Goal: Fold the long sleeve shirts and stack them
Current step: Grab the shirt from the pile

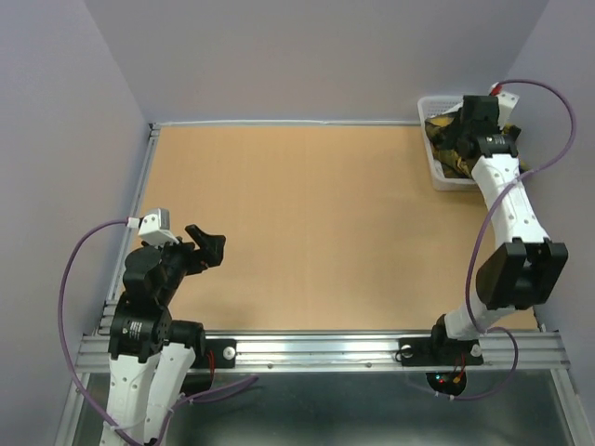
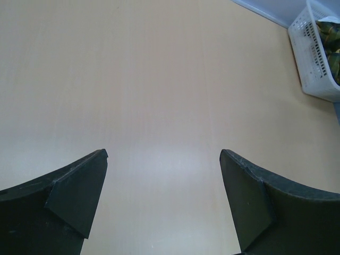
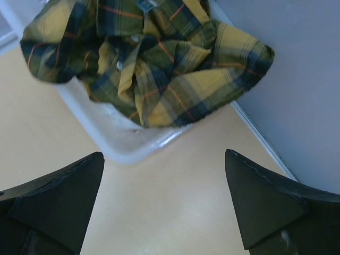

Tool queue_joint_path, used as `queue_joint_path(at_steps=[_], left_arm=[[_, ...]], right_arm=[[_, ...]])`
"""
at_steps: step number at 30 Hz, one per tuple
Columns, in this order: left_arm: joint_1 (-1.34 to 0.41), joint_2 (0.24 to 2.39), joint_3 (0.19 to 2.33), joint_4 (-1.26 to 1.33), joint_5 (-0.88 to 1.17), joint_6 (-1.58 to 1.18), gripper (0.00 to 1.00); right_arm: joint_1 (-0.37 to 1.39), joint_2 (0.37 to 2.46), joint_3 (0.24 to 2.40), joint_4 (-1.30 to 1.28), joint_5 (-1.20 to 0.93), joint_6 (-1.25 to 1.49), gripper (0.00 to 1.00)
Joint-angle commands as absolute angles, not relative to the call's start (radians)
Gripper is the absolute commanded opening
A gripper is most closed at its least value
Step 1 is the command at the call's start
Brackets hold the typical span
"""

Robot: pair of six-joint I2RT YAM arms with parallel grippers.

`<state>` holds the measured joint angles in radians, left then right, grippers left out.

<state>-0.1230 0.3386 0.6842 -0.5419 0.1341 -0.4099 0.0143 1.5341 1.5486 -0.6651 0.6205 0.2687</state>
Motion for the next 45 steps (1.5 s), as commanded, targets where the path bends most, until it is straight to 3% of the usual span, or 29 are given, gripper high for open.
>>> queue_joint_path(at_steps=[1, 7, 17, 20, 21, 23, 24, 26, 32, 37, 45], left_arm=[[-0.127, 0.334, 0.677, -0.414, 0.170, -0.440, 0.99], [-0.126, 0.308, 0.635, -0.345, 0.124, -0.485, 0.99], [-0.126, 0.313, 0.614, -0.342, 0.034, -0.526, 0.99], [-0.126, 0.319, 0.615, -0.345, 0.035, -0.526, 0.99], [-0.126, 0.319, 0.614, -0.342, 0.038, -0.526, 0.99], [-0.126, 0.314, 0.614, -0.342, 0.041, -0.525, 0.99], [-0.126, 0.313, 0.612, -0.341, 0.040, -0.526, 0.99], [-0.126, 0.310, 0.611, -0.339, 0.041, -0.525, 0.99], [-0.126, 0.298, 0.607, -0.336, 0.048, -0.523, 0.99], [-0.126, 0.284, 0.604, -0.330, 0.055, -0.520, 0.99], [-0.126, 0.265, 0.607, -0.330, 0.051, -0.520, 0.99]], right_arm=[[-0.101, 1.650, 1.770, -0.571, 0.543, 0.308, 1.00], [-0.175, 1.925, 2.009, -0.563, 0.494, 0.334, 1.00], [-0.222, 2.224, 2.115, -0.546, 0.482, 0.439, 0.98], [-0.224, 2.235, 2.100, -0.542, 0.503, 0.440, 0.71], [-0.224, 2.230, 2.094, -0.540, 0.511, 0.439, 0.48], [-0.222, 2.215, 2.085, -0.528, 0.517, 0.416, 0.27], [-0.222, 2.192, 2.086, -0.525, 0.514, 0.405, 0.11], [-0.222, 2.163, 2.098, -0.512, 0.503, 0.365, 0.01], [-0.213, 1.994, 2.144, -0.442, 0.394, 0.238, 0.01], [-0.161, 1.908, 2.302, -0.417, 0.290, 0.169, 0.00], [-0.034, 1.839, 2.513, -0.305, -0.024, 0.149, 0.01]])
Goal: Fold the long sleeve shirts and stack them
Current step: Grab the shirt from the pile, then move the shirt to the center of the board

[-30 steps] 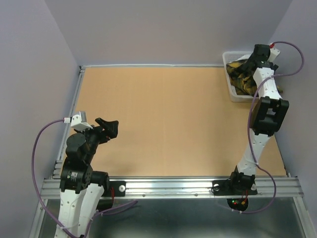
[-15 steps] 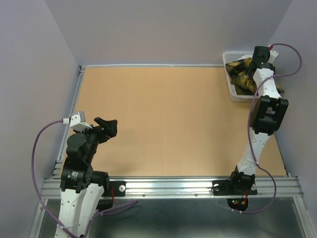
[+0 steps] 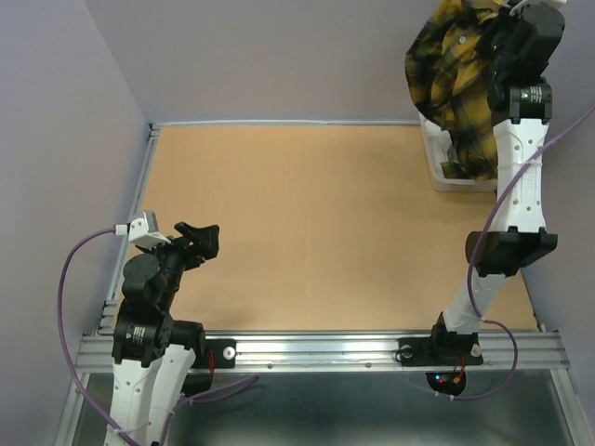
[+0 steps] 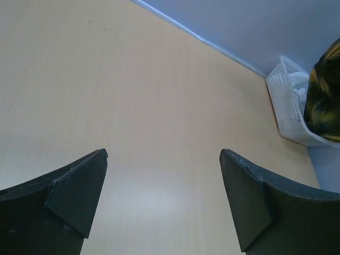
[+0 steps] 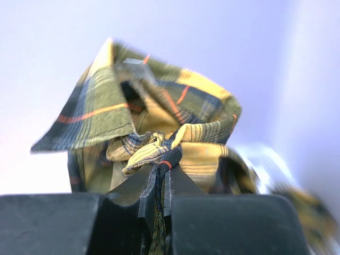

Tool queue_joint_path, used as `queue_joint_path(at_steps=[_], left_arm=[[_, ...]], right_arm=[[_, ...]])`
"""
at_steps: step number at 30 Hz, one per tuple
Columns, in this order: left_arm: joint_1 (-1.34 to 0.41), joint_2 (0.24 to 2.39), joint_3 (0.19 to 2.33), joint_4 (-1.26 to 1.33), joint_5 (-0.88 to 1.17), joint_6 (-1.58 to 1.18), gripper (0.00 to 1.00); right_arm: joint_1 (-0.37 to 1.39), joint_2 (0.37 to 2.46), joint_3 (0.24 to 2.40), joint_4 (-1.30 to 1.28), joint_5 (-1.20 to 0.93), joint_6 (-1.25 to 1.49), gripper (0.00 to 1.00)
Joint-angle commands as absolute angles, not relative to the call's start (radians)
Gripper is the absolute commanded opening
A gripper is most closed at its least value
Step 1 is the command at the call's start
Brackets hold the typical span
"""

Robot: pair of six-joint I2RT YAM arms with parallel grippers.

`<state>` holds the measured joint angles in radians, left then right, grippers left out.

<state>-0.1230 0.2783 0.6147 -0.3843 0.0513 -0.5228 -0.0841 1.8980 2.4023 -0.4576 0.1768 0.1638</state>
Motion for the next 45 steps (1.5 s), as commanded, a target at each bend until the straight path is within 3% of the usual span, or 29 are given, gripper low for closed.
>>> queue_joint_path(at_steps=[1, 8, 19, 29, 33, 39, 42, 45], left_arm=[[-0.126, 0.262, 0.604, -0.331, 0.052, -0.520, 0.99], [-0.126, 0.253, 0.607, -0.334, 0.032, -0.529, 0.99], [-0.126, 0.215, 0.606, -0.336, 0.017, -0.535, 0.99], [-0.126, 0.170, 0.603, -0.339, 0.008, -0.540, 0.99], [-0.126, 0.146, 0.603, -0.336, 0.008, -0.542, 0.99], [-0.126, 0.118, 0.600, -0.334, -0.021, -0.543, 0.98], [-0.126, 0.112, 0.600, -0.331, -0.014, -0.541, 0.98], [-0.126, 0.109, 0.601, -0.334, -0.005, -0.537, 0.98]], right_arm=[[-0.003, 1.830, 2.517, -0.284, -0.050, 0.153, 0.01], [0.155, 1.792, 2.464, -0.031, -0.277, 0.267, 0.00], [0.468, 1.948, 2.543, 0.210, -0.351, 0.293, 0.00], [0.564, 1.965, 2.465, 0.456, -0.457, 0.400, 0.01], [0.565, 1.866, 2.252, 0.448, -0.474, 0.370, 0.01], [0.565, 1.634, 1.665, 0.420, -0.415, 0.253, 0.01], [0.565, 1.542, 1.360, 0.353, -0.226, 0.161, 0.10], [0.560, 1.401, 1.084, 0.313, -0.024, 0.071, 0.32]])
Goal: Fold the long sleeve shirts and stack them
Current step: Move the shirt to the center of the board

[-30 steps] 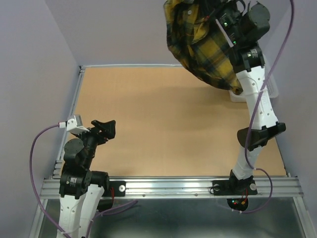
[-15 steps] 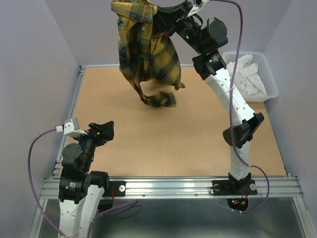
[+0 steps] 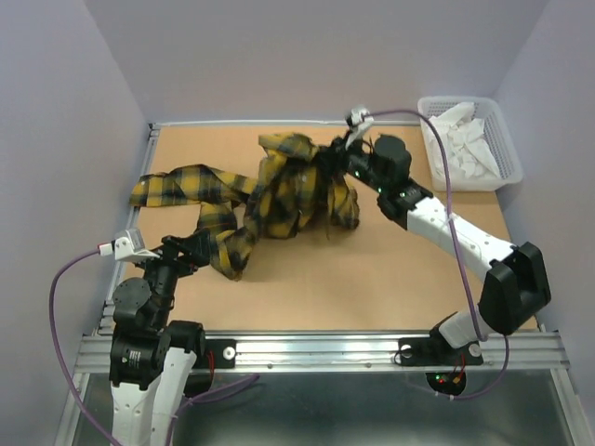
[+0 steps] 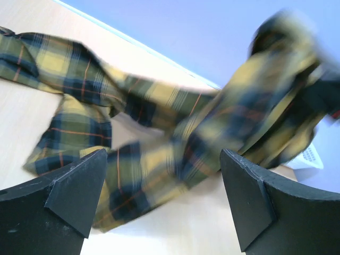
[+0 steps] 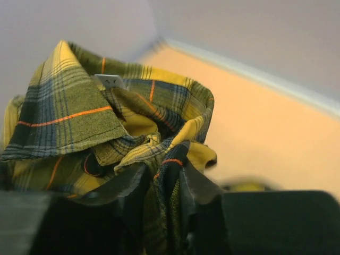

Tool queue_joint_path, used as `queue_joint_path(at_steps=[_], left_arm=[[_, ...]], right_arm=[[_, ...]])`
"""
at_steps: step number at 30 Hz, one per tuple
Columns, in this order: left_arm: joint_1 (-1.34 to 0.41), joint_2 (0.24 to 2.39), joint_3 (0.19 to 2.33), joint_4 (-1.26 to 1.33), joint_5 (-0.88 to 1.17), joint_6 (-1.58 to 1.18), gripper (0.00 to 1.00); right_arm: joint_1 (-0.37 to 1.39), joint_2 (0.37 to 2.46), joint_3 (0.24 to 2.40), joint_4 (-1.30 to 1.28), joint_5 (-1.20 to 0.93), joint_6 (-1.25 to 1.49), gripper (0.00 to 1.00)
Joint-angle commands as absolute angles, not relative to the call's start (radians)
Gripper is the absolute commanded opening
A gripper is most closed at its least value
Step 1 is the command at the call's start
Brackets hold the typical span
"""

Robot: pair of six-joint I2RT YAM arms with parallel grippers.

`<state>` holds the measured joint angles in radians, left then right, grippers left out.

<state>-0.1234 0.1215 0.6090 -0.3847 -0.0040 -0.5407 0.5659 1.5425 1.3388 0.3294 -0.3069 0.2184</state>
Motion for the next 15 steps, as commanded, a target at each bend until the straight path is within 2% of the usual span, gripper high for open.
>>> queue_joint_path(at_steps=[1, 4, 6, 15], left_arm=[[-0.126, 0.113, 0.606, -0.334, -0.006, -0.532, 0.98], [-0.126, 0.127, 0.617, -0.339, 0.038, -0.523, 0.98], [-0.126, 0.143, 0.623, -0.342, 0.052, -0.515, 0.98], [-0.126, 0.320, 0.615, -0.258, 0.285, -0.523, 0.98]], right_arm=[[0.558, 1.335, 1.039, 0.296, 0.026, 0.064, 0.46], [0.555, 1.203, 0.913, 0.191, 0.146, 0.060, 0.63], [0.554, 1.160, 0.879, 0.135, 0.228, 0.075, 0.68], [0.538, 1.104, 0.850, -0.202, 0.423, 0.297, 0.66]])
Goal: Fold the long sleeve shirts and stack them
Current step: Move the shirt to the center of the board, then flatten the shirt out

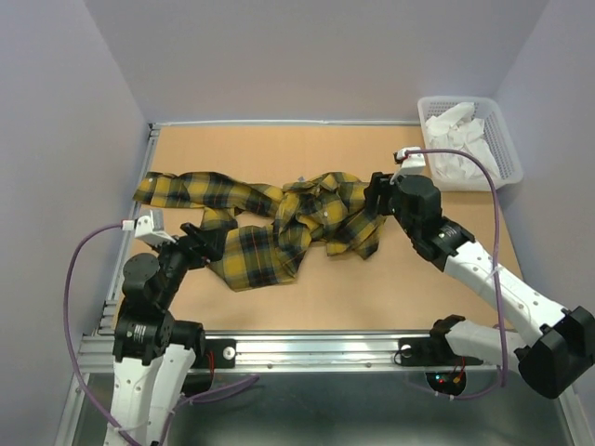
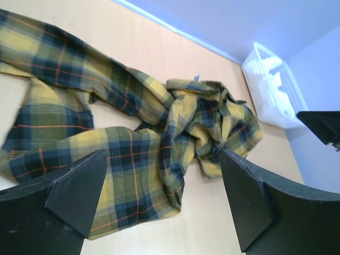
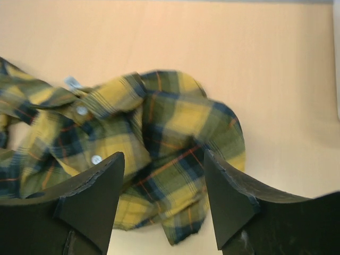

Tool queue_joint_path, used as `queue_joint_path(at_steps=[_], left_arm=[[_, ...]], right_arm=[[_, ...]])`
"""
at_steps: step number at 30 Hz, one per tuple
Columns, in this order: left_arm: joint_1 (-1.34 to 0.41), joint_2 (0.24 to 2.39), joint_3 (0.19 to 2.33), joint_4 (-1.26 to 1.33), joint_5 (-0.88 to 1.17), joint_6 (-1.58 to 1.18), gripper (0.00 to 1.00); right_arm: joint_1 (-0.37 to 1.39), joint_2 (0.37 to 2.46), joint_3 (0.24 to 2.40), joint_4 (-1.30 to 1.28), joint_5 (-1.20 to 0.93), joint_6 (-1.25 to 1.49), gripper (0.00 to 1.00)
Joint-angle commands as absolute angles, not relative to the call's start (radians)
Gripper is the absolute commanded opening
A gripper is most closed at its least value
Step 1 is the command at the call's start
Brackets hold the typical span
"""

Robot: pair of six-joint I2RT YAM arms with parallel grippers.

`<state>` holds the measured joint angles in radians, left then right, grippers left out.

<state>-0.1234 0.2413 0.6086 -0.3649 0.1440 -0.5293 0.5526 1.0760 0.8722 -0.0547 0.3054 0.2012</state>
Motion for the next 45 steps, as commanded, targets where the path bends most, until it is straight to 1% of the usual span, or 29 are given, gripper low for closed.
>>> queue_joint_path(at_steps=[1, 3, 4, 5, 7, 8, 10, 12, 14, 17, 20, 24, 25, 28, 31, 36, 39, 40, 41, 43, 44, 45], left_arm=[[-0.126, 0.346, 0.609, -0.243, 0.311, -0.529, 0.98], [-0.126, 0.467, 0.604, -0.195, 0.388, -0.529, 0.99], [-0.127, 0.468, 0.604, -0.181, 0.412, -0.529, 0.98], [-0.127, 0.539, 0.604, -0.149, 0.467, -0.531, 0.98], [-0.130, 0.615, 0.609, -0.112, 0.517, -0.535, 0.98], [-0.133, 0.691, 0.614, -0.095, 0.537, -0.538, 0.98], [-0.165, 0.767, 0.633, -0.051, 0.566, -0.537, 0.98], [-0.210, 0.872, 0.656, -0.026, 0.546, -0.526, 0.98], [-0.302, 0.970, 0.695, -0.008, 0.514, -0.522, 0.98], [-0.398, 1.093, 0.738, 0.047, 0.422, -0.514, 0.99], [-0.432, 1.195, 0.778, 0.081, 0.373, -0.511, 0.98], [-0.442, 1.288, 0.828, 0.098, 0.304, -0.471, 0.98], [-0.442, 1.305, 0.836, 0.104, 0.295, -0.462, 0.98], [-0.442, 1.402, 0.885, 0.112, 0.276, -0.434, 0.95], [-0.443, 1.454, 0.905, 0.112, 0.261, -0.430, 0.94], [-0.443, 1.531, 0.931, 0.115, 0.264, -0.417, 0.88], [-0.443, 1.558, 0.943, 0.121, 0.285, -0.411, 0.80], [-0.443, 1.562, 0.948, 0.120, 0.290, -0.410, 0.77], [-0.443, 1.568, 0.951, 0.121, 0.299, -0.405, 0.67], [-0.443, 1.563, 0.957, 0.120, 0.304, -0.399, 0.52], [-0.443, 1.552, 0.960, 0.118, 0.305, -0.393, 0.33], [-0.443, 1.545, 0.965, 0.109, 0.302, -0.387, 0.24]], right_arm=[[0.520, 1.114, 0.847, -0.212, 0.411, 0.314, 0.66], [0.474, 1.150, 0.839, -0.229, 0.336, 0.368, 0.64], [0.474, 1.163, 0.838, -0.232, 0.313, 0.391, 0.64], [0.431, 1.175, 0.828, -0.236, 0.249, 0.437, 0.63], [0.356, 1.212, 0.815, -0.236, 0.190, 0.478, 0.62], [0.333, 1.226, 0.813, -0.235, 0.169, 0.507, 0.62], [0.295, 1.258, 0.804, -0.235, 0.127, 0.518, 0.62], [0.282, 1.279, 0.805, -0.235, 0.107, 0.517, 0.63], [0.262, 1.301, 0.810, -0.232, 0.092, 0.514, 0.63], [0.241, 1.338, 0.818, -0.219, 0.048, 0.514, 0.64], [0.233, 1.341, 0.824, -0.210, 0.031, 0.508, 0.64], [0.230, 1.339, 0.821, -0.196, 0.008, 0.495, 0.64], [0.230, 1.341, 0.819, -0.193, -0.026, 0.495, 0.65], [0.230, 1.345, 0.810, -0.172, -0.043, 0.503, 0.65], [0.229, 1.350, 0.802, -0.161, -0.049, 0.518, 0.64], [0.230, 1.373, 0.795, -0.134, -0.071, 0.535, 0.64], [0.229, 1.400, 0.781, -0.111, -0.081, 0.546, 0.64], [0.230, 1.404, 0.779, -0.106, -0.084, 0.549, 0.62], [0.230, 1.411, 0.776, -0.094, -0.084, 0.552, 0.61], [0.230, 1.430, 0.778, -0.081, -0.080, 0.552, 0.57], [0.230, 1.436, 0.781, -0.071, -0.080, 0.551, 0.50], [0.230, 1.456, 0.794, -0.066, -0.080, 0.542, 0.44]])
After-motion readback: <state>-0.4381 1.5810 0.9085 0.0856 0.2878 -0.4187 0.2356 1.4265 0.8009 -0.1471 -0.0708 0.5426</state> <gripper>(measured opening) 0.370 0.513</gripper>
